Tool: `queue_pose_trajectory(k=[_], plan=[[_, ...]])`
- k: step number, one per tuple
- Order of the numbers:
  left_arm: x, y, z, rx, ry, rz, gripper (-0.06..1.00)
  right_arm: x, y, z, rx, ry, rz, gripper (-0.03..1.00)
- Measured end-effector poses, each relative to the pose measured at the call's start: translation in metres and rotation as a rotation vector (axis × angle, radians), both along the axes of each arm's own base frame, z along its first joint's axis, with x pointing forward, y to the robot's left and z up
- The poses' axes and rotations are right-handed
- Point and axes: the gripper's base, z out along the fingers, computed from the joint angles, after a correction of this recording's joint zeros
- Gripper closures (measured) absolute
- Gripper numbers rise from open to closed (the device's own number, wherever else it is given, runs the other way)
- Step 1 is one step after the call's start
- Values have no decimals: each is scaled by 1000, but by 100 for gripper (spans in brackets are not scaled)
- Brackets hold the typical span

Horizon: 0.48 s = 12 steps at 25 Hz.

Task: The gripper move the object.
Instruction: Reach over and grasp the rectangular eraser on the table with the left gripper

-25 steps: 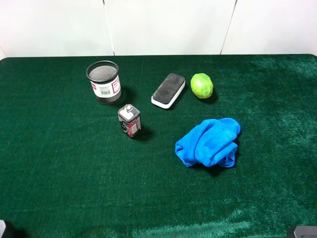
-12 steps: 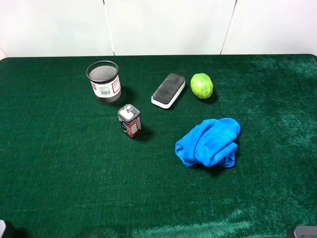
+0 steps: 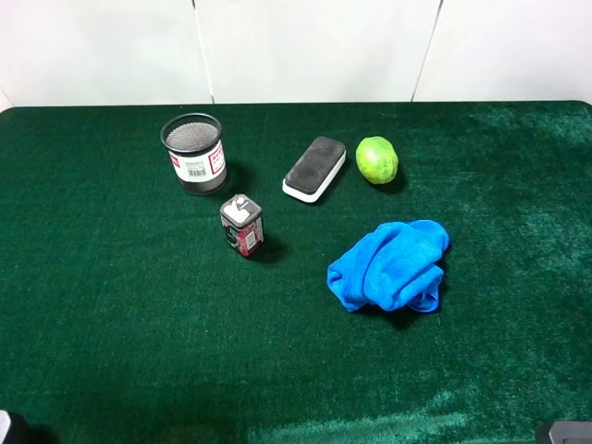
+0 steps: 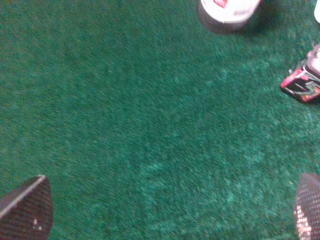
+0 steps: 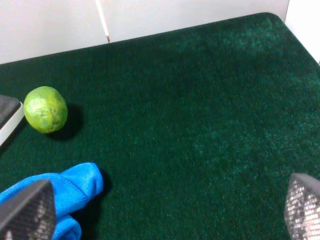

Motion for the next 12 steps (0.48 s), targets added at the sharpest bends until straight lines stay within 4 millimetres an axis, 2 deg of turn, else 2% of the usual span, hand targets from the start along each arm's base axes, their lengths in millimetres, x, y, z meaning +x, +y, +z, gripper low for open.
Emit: queue_pose_trajectory(k=[5,12], plan=[[40,-5,-5,-27,123,-25,-3,0,0,0,0,0,0,27],[85,-18,-6,-18,137,-95,-2,0,0,0,0,0,0,27]])
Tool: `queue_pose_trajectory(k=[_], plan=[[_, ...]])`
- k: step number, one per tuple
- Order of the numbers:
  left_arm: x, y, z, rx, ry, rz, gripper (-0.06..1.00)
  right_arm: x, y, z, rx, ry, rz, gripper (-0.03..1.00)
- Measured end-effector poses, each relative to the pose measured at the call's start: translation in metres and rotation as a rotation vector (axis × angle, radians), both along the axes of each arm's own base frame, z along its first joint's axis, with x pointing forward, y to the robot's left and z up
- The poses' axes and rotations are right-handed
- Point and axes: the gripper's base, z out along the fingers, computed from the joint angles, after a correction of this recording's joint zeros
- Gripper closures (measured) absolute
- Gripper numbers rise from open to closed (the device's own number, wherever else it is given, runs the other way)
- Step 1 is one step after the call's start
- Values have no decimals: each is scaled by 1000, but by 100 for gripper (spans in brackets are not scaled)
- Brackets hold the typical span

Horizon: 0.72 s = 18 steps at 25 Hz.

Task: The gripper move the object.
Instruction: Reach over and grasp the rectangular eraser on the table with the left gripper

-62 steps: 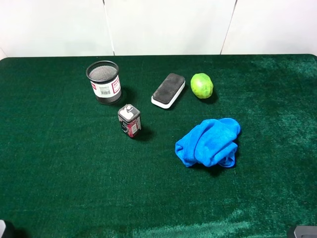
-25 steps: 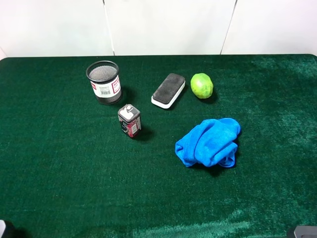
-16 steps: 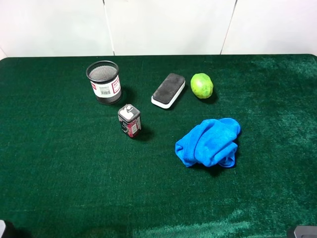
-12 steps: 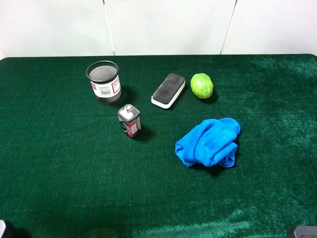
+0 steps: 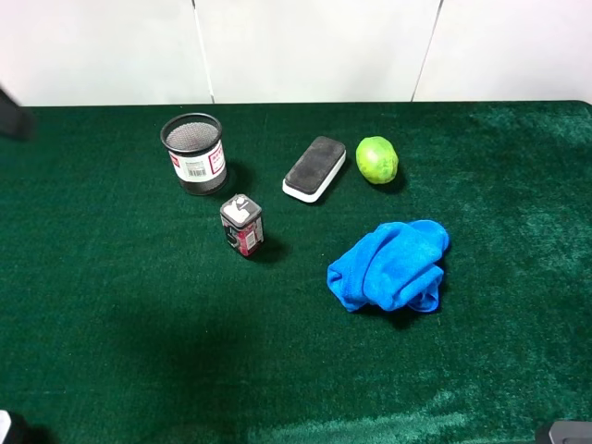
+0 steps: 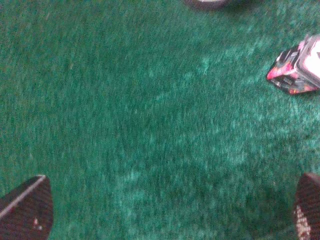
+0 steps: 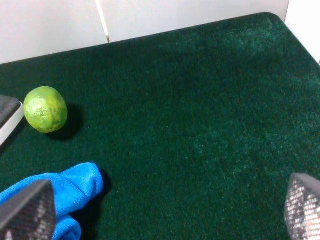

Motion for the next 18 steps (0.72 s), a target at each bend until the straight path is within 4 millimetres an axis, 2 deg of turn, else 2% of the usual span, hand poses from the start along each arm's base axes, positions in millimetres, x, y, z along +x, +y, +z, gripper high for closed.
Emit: queue_pose_trajectory(k=[13,14,18], plan=[[66,-61,-15,26,35,-201,-2,0,0,0,0,-1,0,27],[66,-61,-15,26,35,-201,-2,0,0,0,0,-1,0,27],[85,-87,-20,43,51,-259,-2,0,0,0,0,-1,0,27]])
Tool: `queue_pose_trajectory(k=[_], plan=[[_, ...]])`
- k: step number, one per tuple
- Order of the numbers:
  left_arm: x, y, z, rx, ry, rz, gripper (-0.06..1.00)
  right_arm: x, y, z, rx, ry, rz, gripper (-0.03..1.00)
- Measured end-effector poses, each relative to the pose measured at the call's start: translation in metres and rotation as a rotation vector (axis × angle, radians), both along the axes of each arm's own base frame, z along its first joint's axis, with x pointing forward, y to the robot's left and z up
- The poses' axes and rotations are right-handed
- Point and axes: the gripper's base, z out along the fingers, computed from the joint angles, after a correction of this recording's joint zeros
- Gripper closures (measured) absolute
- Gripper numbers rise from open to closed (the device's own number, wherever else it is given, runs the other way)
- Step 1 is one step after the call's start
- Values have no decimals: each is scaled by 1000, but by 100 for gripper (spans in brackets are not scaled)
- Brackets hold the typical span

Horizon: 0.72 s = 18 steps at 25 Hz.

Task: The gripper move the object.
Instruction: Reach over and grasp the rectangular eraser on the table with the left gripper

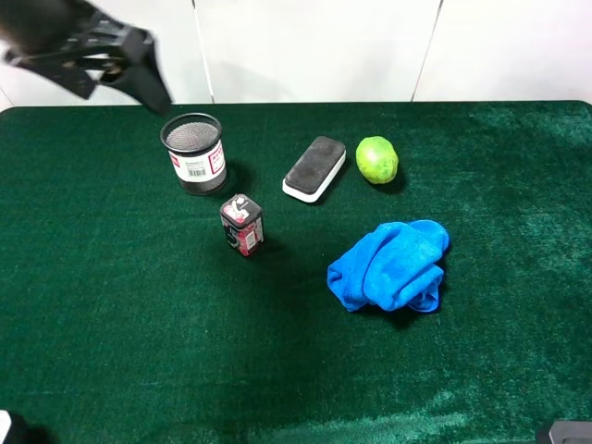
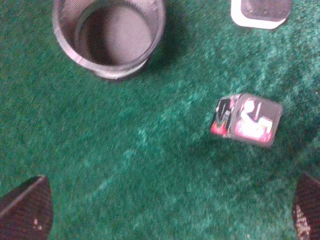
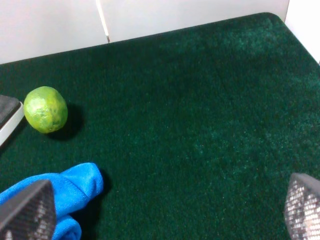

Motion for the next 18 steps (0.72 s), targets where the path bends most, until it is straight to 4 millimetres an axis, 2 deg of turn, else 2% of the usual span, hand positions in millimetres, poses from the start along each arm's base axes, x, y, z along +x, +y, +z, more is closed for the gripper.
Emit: queue_pose_trajectory(k=[7,18], plan=[[31,-51,-13,38,14,-77,-2,0,0,0,0,0,0,27],[68,-123,-50,60,40,-180,-2,0,0,0,0,0,0,27]])
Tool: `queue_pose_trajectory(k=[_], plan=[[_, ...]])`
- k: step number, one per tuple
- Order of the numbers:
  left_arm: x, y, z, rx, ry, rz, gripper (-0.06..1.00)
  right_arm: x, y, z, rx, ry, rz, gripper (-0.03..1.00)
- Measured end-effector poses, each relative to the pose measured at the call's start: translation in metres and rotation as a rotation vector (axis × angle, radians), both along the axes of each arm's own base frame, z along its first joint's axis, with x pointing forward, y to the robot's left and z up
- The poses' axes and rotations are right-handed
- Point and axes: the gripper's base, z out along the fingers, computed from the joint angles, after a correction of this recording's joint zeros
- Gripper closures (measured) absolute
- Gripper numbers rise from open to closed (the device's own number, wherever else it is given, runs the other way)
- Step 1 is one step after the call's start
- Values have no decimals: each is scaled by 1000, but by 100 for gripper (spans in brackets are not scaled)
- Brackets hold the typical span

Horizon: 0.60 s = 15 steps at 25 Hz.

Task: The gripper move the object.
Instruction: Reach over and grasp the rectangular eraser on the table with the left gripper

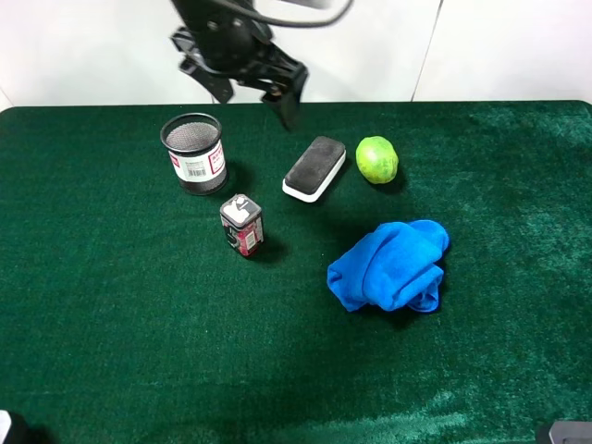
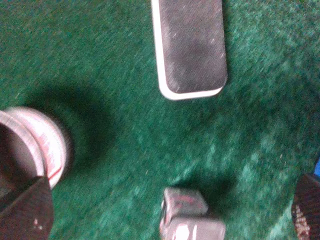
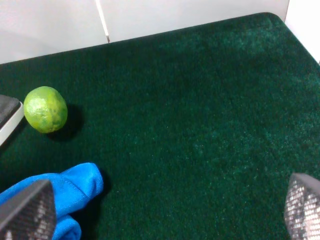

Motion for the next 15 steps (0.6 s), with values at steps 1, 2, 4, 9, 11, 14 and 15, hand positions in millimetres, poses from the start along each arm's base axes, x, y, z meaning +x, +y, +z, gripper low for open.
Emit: queue_pose_trajectory(k=[1,2,4,9,11,14,15], plan=[[3,-6,-4,2,1,-8,-2,0,0,0,0,0,0,27],[6,-11,-8,8,0,-16,-2,0,0,0,0,0,0,27],[10,-20,-14,15,-2,-29,-2,0,0,0,0,0,0,27],[21,-40,-36,34,4,-52,-2,0,0,0,4,0,3,27],[26,-46,-45,39,10,-57,-2,0,0,0,4,0,3,27],[33,-54,-62,50,25,-62,-2,0,0,0,4,0,3,27],[34,-57,-66,52,28,-63,-2,0,0,0,0,0,0,27]])
